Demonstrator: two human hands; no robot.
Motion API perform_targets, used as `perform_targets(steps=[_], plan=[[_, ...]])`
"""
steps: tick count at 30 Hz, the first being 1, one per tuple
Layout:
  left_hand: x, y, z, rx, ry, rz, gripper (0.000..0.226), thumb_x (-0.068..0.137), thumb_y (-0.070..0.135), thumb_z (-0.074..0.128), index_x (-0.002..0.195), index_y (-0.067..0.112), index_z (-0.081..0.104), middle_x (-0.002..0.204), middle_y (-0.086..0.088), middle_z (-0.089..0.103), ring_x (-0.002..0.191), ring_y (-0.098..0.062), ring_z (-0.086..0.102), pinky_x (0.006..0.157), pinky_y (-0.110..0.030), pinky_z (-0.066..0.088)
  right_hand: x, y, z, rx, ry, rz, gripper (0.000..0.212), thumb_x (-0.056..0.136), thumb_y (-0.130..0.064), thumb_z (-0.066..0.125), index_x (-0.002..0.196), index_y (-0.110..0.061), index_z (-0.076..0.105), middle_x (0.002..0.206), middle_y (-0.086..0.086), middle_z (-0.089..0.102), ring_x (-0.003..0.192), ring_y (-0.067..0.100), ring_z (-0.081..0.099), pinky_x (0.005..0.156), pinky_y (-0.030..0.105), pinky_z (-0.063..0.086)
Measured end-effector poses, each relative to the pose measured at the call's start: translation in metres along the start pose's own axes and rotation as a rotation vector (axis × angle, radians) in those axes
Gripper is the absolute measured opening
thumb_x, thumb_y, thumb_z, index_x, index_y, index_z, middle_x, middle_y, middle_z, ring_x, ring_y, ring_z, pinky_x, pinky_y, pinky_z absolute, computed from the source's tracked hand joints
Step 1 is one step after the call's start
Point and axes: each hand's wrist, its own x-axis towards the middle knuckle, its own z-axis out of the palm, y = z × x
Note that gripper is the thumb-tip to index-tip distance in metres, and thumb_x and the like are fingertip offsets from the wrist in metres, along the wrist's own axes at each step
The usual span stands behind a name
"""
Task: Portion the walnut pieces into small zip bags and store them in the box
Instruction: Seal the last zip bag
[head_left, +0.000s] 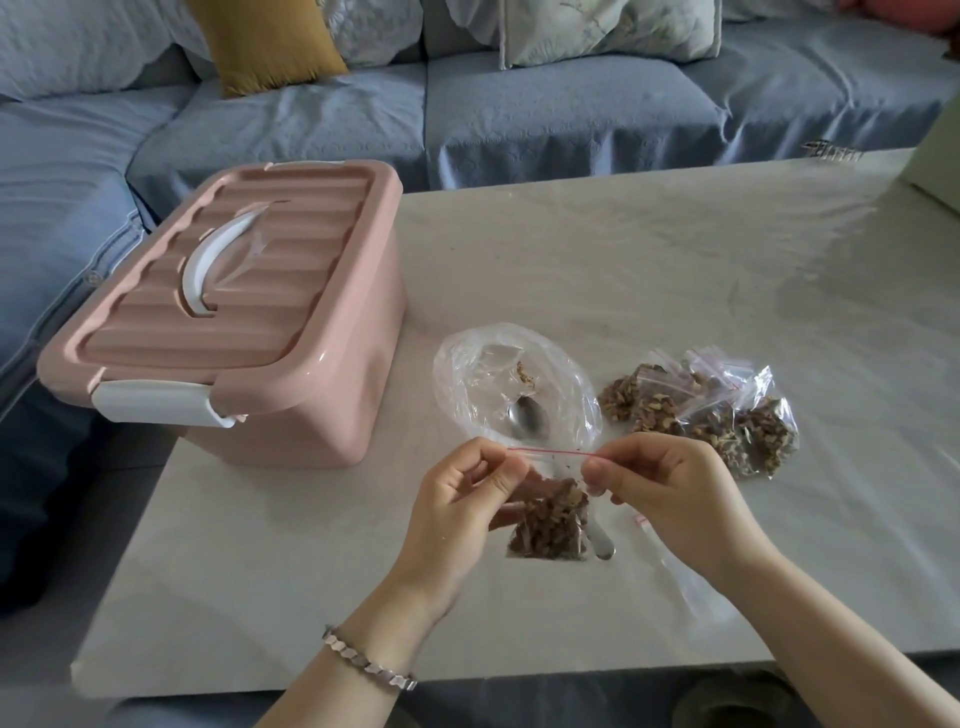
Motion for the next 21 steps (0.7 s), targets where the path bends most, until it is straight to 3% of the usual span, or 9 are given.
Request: perform_targets(steps=[3, 7, 12, 15, 17, 19, 21], plan=[[-0.002, 0.004, -0.002, -0.052, -0.037, -0.02, 0.016, 0.076, 0.026, 0.056, 0.075, 0.012, 0.063, 0.085, -0.004, 0.074, 0.077, -0.017, 0.071, 0.06, -0.02, 0.051, 0.0, -0.005, -0.001, 0.006, -0.046, -0.014, 0.013, 0.077, -0.006, 0.067, 0.067, -0.013, 0.07, 0.054, -0.006, 0.066, 0.046, -0.004, 0.053, 0.048, 0.006, 0.04], [-0.001, 0.005, -0.004, -0.03, -0.043, -0.018, 0.018, 0.075, 0.028, 0.059, 0.075, 0.013, 0.069, 0.086, -0.012, 0.073, 0.081, -0.024, 0.07, 0.07, -0.029, 0.055, 0.0, -0.009, -0.001, -0.021, -0.066, -0.024, 0.016, 0.079, -0.004, 0.065, 0.069, -0.016, 0.07, 0.056, -0.007, 0.068, 0.049, -0.004, 0.057, 0.049, 0.005, 0.041], [-0.001, 0.007, -0.001, -0.037, -0.01, -0.007, 0.014, 0.074, 0.028, 0.058, 0.066, 0.023, 0.068, 0.072, 0.001, 0.07, 0.072, -0.014, 0.066, 0.067, -0.026, 0.054, 0.001, -0.009, -0.003, 0.0, 0.056, -0.012, 0.01, 0.07, -0.01, 0.074, 0.062, -0.014, 0.069, 0.052, -0.003, 0.066, 0.044, -0.001, 0.053, 0.048, 0.008, 0.043], [-0.001, 0.008, 0.001, -0.023, -0.023, -0.001, 0.019, 0.079, 0.024, 0.057, 0.064, 0.024, 0.068, 0.071, 0.003, 0.071, 0.071, -0.012, 0.067, 0.068, -0.024, 0.054, -0.001, -0.009, -0.005, -0.033, 0.08, -0.039, 0.011, 0.063, -0.019, 0.077, 0.055, -0.021, 0.071, 0.054, 0.002, 0.066, 0.046, 0.007, 0.05, 0.05, 0.014, 0.042], [0.001, 0.008, -0.001, 0.024, -0.028, 0.016, 0.02, 0.085, 0.015, 0.058, 0.069, 0.018, 0.069, 0.075, -0.003, 0.073, 0.073, -0.013, 0.068, 0.069, -0.024, 0.053, -0.001, -0.009, -0.007, -0.065, 0.084, -0.074, 0.006, 0.058, -0.024, 0.077, 0.056, -0.025, 0.071, 0.057, 0.004, 0.067, 0.048, 0.01, 0.05, 0.051, 0.017, 0.042], [0.004, 0.01, -0.003, 0.106, -0.066, 0.079, 0.007, 0.083, 0.013, 0.066, 0.077, 0.014, 0.069, 0.079, -0.005, 0.073, 0.076, -0.017, 0.069, 0.072, -0.022, 0.052, -0.001, -0.009, -0.01, -0.122, 0.066, -0.146, 0.008, 0.059, -0.023, 0.078, 0.057, -0.026, 0.071, 0.058, -0.005, 0.068, 0.049, 0.007, 0.054, 0.053, 0.015, 0.045], [0.008, 0.014, -0.006, 0.304, -0.139, 0.164, 0.011, 0.075, 0.021, 0.073, 0.082, 0.027, 0.068, 0.082, 0.003, 0.072, 0.081, -0.014, 0.068, 0.076, -0.018, 0.05, 0.0, -0.011, -0.012, -0.206, 0.009, -0.221, 0.008, 0.058, -0.034, 0.072, 0.063, -0.028, 0.071, 0.061, -0.012, 0.067, 0.058, 0.011, 0.06, 0.057, 0.019, 0.05]])
